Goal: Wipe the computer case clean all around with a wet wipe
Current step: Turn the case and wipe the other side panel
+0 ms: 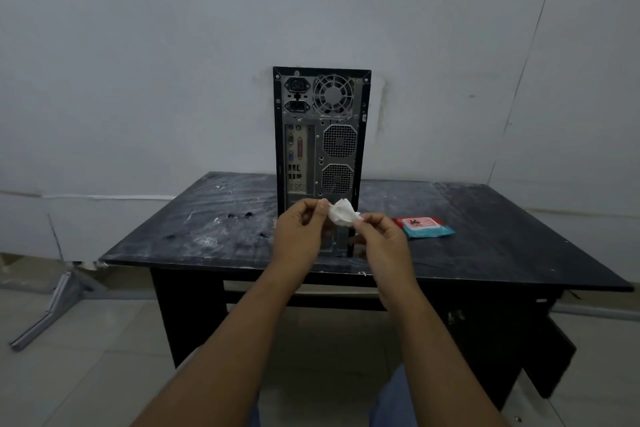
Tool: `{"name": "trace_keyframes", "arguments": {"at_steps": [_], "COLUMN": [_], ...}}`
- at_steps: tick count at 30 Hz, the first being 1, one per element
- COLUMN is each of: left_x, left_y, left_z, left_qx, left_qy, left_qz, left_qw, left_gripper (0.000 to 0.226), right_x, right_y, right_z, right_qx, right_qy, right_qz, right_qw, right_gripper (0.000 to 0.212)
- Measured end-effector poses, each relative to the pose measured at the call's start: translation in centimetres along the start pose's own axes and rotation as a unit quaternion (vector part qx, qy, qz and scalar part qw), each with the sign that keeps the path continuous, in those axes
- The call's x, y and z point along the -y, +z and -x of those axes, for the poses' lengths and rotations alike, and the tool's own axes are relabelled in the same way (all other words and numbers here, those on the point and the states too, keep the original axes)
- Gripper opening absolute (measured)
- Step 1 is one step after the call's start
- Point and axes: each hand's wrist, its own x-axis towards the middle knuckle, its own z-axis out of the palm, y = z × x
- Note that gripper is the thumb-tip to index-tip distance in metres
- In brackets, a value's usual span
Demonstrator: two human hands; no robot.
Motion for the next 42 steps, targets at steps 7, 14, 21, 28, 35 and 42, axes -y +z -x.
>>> {"name": "trace_keyframes", "arguments": {"at_steps": [7,14,21,28,35,42], "left_x": [0.1,-0.4,-0.9,-1.2,-1.1,-0.4], "left_y": [-0.7,-1.6,-1.8,-2.0,-2.6,-3.7], "left_z": [0.2,0.0,-0.1,-0.5,-1.8,-2.4], "left_qx": [0.012,0.012,0.102,0.093,0.048,-0.005], "left_qy": [0.036,0.007,-0.045,-0.019,-0.01,0.0], "left_qz": [-0.034,-0.051,-0.011,-0.03,-0.083,-0.087], "left_qw": [0.999,0.999,0.994,0.995,0.995,0.996], "left_gripper": [0.017,0.035,0.033,0.022,0.026,0.024], "right_x": [0.4,1.3,2.3,2.0,2.3,1.3], "right_y": [0.7,-0.2,0.0,-0.6,-1.0,-1.3], "right_z": [0.4,-0.2,-1.4,-1.2,-1.5,-2.8], "right_qx": [0.051,0.007,0.021,0.126,0.14,0.042], "right_qy": [-0.043,-0.002,0.084,0.127,0.177,0.18], "right_qz": [0.061,0.008,-0.006,0.031,-0.09,-0.119], "right_qw": [0.996,1.0,0.996,0.983,0.97,0.975], "right_gripper": [0.008,0.009,0.019,0.031,0.019,0.027]}}
